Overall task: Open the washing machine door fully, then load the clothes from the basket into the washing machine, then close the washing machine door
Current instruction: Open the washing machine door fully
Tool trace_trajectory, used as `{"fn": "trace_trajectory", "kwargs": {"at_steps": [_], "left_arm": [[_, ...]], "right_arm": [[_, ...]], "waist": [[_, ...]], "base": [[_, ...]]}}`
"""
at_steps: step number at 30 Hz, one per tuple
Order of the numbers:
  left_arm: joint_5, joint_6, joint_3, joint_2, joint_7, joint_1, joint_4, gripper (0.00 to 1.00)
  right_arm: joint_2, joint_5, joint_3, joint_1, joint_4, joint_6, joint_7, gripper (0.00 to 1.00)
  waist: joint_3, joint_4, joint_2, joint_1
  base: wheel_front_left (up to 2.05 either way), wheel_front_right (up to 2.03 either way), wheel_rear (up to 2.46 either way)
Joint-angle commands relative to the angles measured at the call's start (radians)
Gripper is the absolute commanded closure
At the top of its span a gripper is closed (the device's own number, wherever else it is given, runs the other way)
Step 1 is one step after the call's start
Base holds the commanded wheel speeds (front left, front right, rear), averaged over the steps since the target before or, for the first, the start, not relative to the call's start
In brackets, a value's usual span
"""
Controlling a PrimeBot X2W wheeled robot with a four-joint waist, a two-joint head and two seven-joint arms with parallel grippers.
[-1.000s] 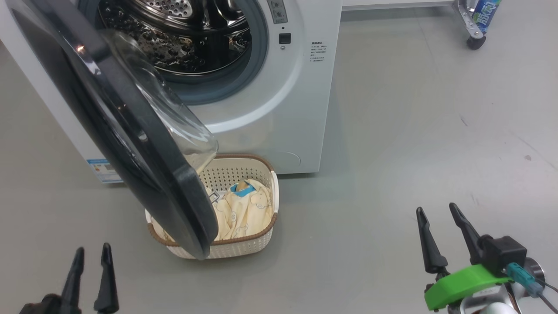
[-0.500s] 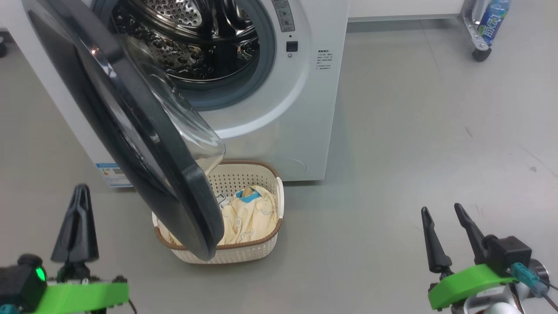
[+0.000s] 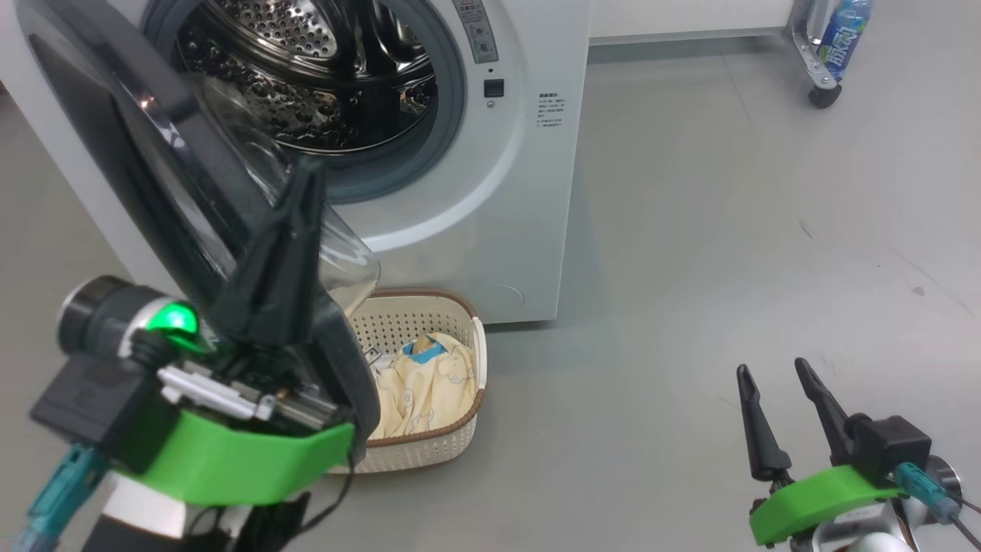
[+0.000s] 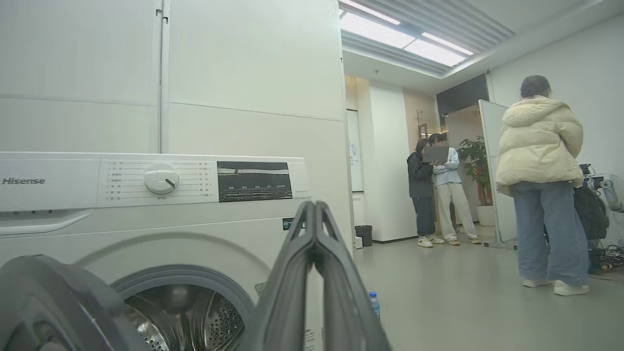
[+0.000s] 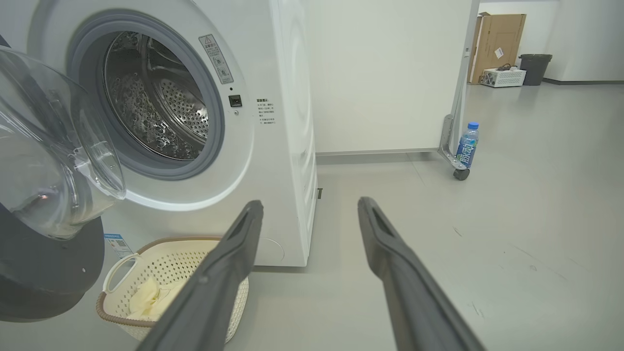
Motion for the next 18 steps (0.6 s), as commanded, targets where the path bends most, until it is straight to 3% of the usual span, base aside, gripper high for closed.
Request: {"fn": "trace_trajectory", "kwargs": {"at_steps": [1,8,18], "left_arm": [[-0.012,0.000,-0.008,0.000,0.030,-0.055,-0.038,1.00],[-0.039,0.000,-0.179,-0.045,0.092,-0.037,-0.054,1.00],[-0.074,0.000,-0.338,-0.032,0.116,0.081,0.025,1.00]], "right_arm": [[-0.004,0.007,0.021,-0.027,-0.033,0.000,-0.010,0.00],[-0.003,0.011,0.027,-0.022,-0.028,0.000,-0.010,0.00],[-0.003,0.005,0.035,-0.024,-0.020,0.000,-0.010,0.00]], "waist": [[0.003,-0.010,-0.0001,0.0000],[0.012,-0.025,-0.0001,0.0000],[0.031,-0.017,-0.0001,0.0000]], "base": [[0.00,0.00,0.00],[0.00,0.00,0.00],[0.00,0.00,0.00]]}}
